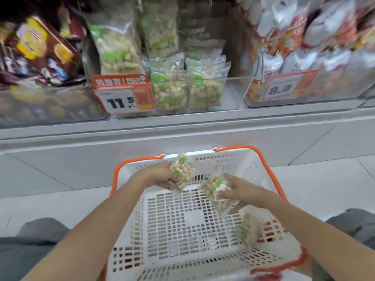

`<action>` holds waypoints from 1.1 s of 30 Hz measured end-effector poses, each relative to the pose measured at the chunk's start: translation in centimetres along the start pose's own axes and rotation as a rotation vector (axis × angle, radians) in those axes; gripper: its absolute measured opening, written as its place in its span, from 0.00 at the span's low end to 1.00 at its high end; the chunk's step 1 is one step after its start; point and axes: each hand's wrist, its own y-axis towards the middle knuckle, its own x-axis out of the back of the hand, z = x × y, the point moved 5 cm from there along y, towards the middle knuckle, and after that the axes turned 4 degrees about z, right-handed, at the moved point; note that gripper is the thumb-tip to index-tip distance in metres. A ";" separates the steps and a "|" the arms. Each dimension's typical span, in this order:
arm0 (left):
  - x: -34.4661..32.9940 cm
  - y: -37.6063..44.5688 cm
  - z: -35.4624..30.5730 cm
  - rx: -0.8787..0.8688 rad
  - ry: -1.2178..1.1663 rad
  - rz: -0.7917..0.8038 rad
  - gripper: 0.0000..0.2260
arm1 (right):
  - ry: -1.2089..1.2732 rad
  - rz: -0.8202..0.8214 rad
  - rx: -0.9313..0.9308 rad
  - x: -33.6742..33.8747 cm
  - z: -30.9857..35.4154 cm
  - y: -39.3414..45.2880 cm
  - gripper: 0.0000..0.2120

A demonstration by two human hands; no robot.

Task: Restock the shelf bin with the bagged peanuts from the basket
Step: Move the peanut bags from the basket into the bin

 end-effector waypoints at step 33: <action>-2.6 -17.8 -14.1 -0.554 -0.396 0.105 0.25 | -0.113 -0.453 0.951 3.3 20.6 -16.5 0.12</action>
